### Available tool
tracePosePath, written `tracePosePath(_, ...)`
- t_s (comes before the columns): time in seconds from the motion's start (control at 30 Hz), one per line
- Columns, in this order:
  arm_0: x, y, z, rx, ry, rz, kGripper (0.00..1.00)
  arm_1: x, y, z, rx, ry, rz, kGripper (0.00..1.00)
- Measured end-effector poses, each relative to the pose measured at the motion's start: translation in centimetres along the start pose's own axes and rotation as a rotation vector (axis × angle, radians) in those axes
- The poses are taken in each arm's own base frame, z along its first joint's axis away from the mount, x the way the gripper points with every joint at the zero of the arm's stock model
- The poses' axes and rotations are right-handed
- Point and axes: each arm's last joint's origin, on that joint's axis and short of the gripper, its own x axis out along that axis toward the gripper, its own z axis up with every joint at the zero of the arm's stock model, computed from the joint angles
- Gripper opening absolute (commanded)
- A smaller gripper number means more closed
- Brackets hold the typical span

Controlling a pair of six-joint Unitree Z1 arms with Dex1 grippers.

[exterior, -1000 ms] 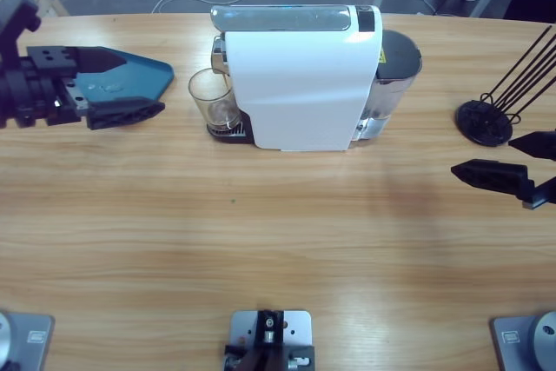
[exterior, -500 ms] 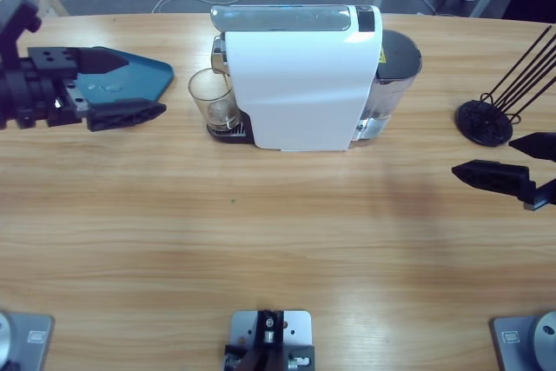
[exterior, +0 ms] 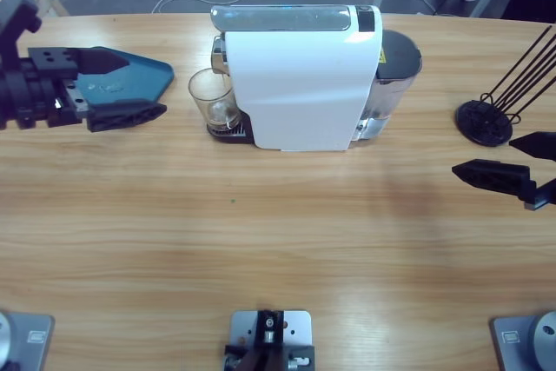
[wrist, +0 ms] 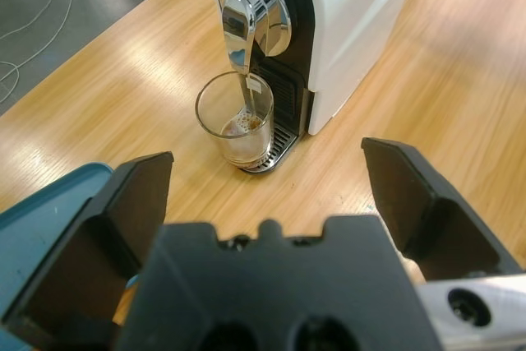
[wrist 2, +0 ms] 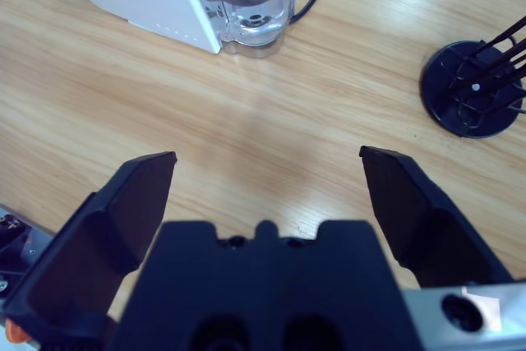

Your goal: Pour coffee

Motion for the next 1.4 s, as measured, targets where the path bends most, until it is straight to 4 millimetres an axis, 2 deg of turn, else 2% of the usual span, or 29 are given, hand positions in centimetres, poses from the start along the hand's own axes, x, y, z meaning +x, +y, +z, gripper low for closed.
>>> tracePosePath(0.2,0.0,-0.2,0.0,-0.002,-0.013,-0.05,1.0,0.1,-0.1,-0.2,-0.001,0.006,-0.002,1.0)
tracePosePath(0.33,0.0,0.4,-0.2,0.003,-0.016,-0.069,1.0,0.1,-0.1,-0.3,-0.002,0.008,-0.003,1.0)
tracePosePath(0.5,2.9,3.1,-1.5,0.079,0.06,-0.095,1.0,0.1,-0.1,-0.4,-0.002,0.008,-0.003,1.0)
tracePosePath(0.6,5.0,5.2,-1.2,0.14,0.068,-0.104,1.0,0.1,-0.1,-0.5,-0.002,0.009,-0.001,1.0)
tracePosePath(0.7,6.2,7.1,-0.5,0.162,0.033,-0.133,1.0,0.1,-0.1,-0.5,-0.002,0.01,0.001,1.0)
tracePosePath(0.8,7.4,7.7,-0.1,0.164,-0.005,-0.212,1.0,0.1,-0.1,-0.5,-0.002,0.011,0.005,1.0)
tracePosePath(0.93,9.1,7.9,-1.2,0.14,0.002,-0.292,1.0,0.1,-0.1,-0.5,-0.002,0.014,0.008,1.0)
tracePosePath(1.03,9.9,8.2,-1.6,0.144,0.009,-0.3,1.0,0.2,0.0,-0.5,-0.002,0.018,0.014,1.0)
tracePosePath(1.27,11.7,9.3,-1.1,0.159,0.001,-0.286,1.0,0.2,0.1,-0.4,-0.001,0.019,0.039,1.0)
tracePosePath(1.4,12.4,9.2,-1.0,0.164,0.006,-0.292,1.0,0.4,0.2,-0.2,0.0,0.014,0.041,1.0)
